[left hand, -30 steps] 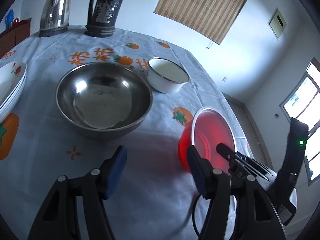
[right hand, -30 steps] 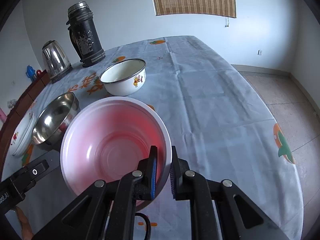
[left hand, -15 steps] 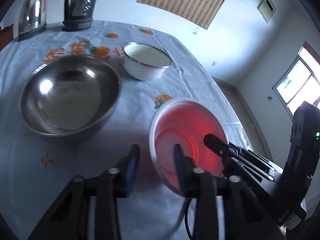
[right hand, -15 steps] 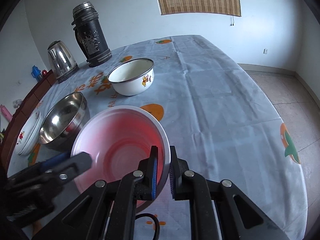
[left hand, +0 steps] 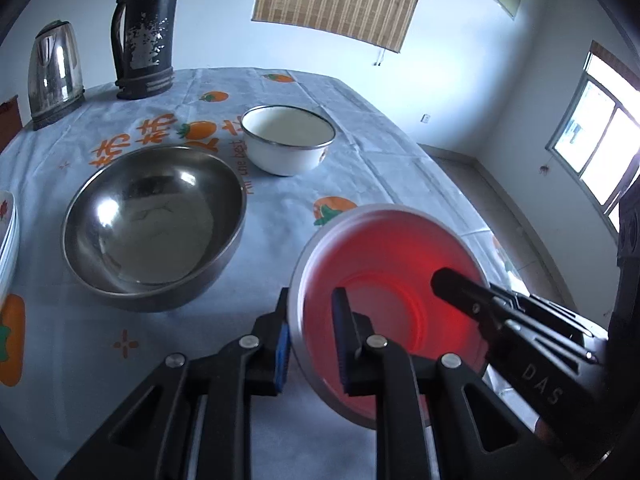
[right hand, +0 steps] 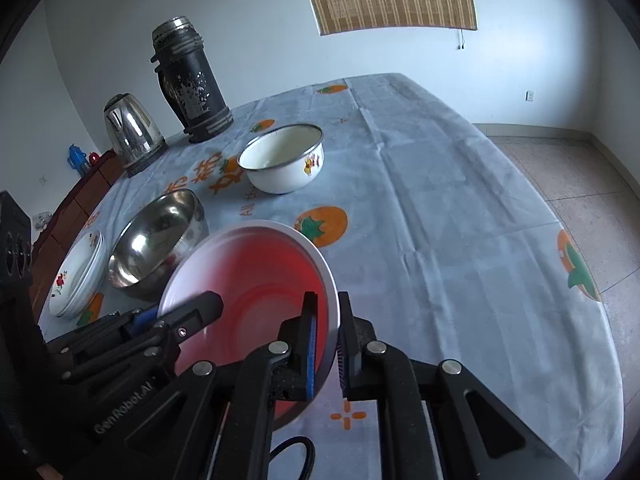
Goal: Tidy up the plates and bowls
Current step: 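Lift the red bowl and carry it over the stainless steel bowl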
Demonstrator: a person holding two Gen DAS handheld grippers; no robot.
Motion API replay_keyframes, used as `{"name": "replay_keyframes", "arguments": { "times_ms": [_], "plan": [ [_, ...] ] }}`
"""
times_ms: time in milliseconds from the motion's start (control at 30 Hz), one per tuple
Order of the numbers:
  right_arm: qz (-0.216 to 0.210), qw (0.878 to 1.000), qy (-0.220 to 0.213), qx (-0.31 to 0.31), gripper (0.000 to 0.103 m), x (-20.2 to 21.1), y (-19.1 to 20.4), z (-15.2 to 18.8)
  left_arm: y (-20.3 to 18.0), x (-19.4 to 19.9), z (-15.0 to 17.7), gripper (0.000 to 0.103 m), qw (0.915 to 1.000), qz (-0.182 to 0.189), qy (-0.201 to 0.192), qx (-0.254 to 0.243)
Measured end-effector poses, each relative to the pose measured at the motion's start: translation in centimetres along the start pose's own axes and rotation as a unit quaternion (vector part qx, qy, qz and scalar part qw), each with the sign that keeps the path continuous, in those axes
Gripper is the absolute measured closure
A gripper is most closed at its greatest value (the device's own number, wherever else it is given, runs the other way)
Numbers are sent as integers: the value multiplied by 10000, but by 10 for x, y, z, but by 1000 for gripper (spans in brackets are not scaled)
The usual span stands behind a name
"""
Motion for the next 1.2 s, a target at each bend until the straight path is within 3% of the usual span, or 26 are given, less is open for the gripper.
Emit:
{"name": "replay_keyframes", "arguments": {
  "times_ms": [267,467,633,967,1200],
  "plan": [
    [-103,9998,-164,108,94,21,28,-14,17,38,-19,86,9991,193,-357,100],
    [-287,9978,-490,345,94,31,72,-33,46,64,-45,86,9972,-40,-732,119],
    [-587,9962,-549,321,94,21,102,-46,75,71,-64,86,9962,-192,-819,246],
    [-1073,9937,-316,-57,94,-30,136,-61,127,40,-80,86,9951,-583,-610,512],
    [-765,9967,-232,103,94,-65,140,-54,135,11,-79,86,9951,-811,-380,427]
  ]
}}
Point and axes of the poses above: each gripper's, at about its wrist camera, not at the fingertips, and x roughly against the way its jaws point, y to its left, z to its underside, the point moved 5 cm from there along -x, roughly the way its jaws point, and after that the axes turned 9 degrees about -y, right-handed, at the moved point
